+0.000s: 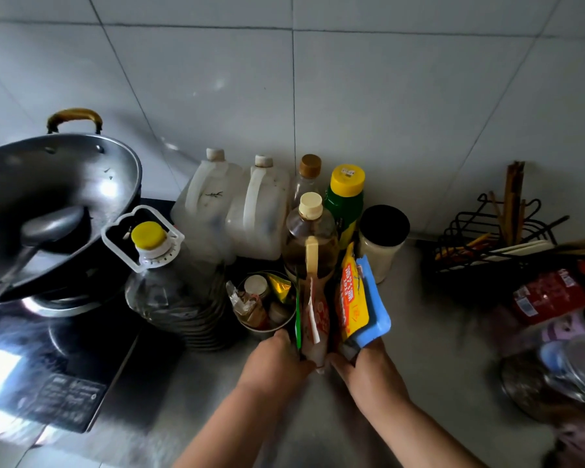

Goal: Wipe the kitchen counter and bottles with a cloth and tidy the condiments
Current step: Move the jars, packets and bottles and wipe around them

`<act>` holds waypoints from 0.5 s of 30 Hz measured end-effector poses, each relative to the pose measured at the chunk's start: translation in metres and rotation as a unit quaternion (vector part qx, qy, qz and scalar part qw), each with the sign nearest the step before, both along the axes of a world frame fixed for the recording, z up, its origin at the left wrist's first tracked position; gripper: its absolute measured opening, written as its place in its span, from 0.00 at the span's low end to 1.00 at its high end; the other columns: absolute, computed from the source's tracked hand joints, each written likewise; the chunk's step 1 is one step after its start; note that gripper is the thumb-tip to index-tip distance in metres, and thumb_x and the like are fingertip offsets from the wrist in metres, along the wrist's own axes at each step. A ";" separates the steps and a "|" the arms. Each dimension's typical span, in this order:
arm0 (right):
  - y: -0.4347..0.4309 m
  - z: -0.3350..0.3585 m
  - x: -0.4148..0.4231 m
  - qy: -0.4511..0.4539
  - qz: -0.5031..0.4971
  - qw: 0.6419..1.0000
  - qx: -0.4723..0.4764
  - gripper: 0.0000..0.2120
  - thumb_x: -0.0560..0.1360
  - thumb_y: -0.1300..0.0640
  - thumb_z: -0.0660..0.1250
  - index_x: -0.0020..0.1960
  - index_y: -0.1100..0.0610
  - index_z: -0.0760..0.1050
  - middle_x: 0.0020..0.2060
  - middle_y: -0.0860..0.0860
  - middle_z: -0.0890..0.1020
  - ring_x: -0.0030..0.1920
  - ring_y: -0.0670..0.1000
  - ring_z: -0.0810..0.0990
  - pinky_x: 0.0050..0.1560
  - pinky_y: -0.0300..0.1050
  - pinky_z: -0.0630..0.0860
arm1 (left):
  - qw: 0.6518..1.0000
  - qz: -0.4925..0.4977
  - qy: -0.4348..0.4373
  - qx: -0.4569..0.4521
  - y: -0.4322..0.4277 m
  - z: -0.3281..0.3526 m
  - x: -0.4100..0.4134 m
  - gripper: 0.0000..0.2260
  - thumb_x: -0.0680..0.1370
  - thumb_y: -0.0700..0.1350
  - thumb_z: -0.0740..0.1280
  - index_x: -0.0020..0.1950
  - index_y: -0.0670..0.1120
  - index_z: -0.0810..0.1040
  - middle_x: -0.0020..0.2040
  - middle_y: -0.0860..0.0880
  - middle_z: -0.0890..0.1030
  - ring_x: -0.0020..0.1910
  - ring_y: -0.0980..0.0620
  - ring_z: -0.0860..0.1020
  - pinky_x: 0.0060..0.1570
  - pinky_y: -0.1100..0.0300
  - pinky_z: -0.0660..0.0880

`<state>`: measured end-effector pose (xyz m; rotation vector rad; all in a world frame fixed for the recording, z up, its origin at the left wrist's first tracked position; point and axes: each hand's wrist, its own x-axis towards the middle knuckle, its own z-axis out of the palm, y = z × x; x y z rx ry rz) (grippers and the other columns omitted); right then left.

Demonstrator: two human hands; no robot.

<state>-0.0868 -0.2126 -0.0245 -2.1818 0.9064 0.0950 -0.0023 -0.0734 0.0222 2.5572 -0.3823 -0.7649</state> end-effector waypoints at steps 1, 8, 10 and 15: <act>0.000 0.000 -0.001 -0.010 -0.003 1.000 0.007 0.35 0.70 0.40 0.71 0.69 0.55 0.64 0.55 0.51 0.79 0.53 0.54 0.81 0.50 0.47 0.77 | 1.000 0.004 0.000 0.003 0.001 0.001 -0.001 0.31 0.58 0.71 0.66 0.52 0.52 0.76 0.48 0.51 0.83 0.48 0.48 0.80 0.45 0.56 0.78; 0.002 -0.001 -0.002 -0.007 0.003 1.000 0.027 0.40 0.66 0.36 0.70 0.70 0.53 0.61 0.56 0.49 0.78 0.53 0.51 0.80 0.52 0.49 0.79 | 0.999 0.001 -0.009 0.041 0.011 0.003 -0.003 0.25 0.69 0.62 0.69 0.57 0.47 0.71 0.53 0.48 0.81 0.53 0.46 0.79 0.48 0.54 0.76; 0.001 -0.004 -0.002 -0.004 0.005 1.000 0.018 0.44 0.62 0.29 0.67 0.69 0.53 0.62 0.55 0.49 0.78 0.53 0.52 0.81 0.51 0.51 0.80 | 0.999 0.020 -0.017 0.029 0.015 0.004 -0.004 0.20 0.72 0.56 0.67 0.59 0.48 0.70 0.54 0.47 0.81 0.53 0.46 0.79 0.49 0.55 0.76; -0.003 -0.013 -0.008 -0.016 0.023 0.999 0.023 0.43 0.61 0.26 0.66 0.68 0.48 0.62 0.54 0.46 0.78 0.49 0.46 0.81 0.48 0.49 0.81 | 0.982 0.104 -0.136 -0.077 0.026 0.008 -0.003 0.12 0.76 0.45 0.61 0.60 0.52 0.67 0.44 0.47 0.82 0.43 0.43 0.80 0.38 0.54 0.73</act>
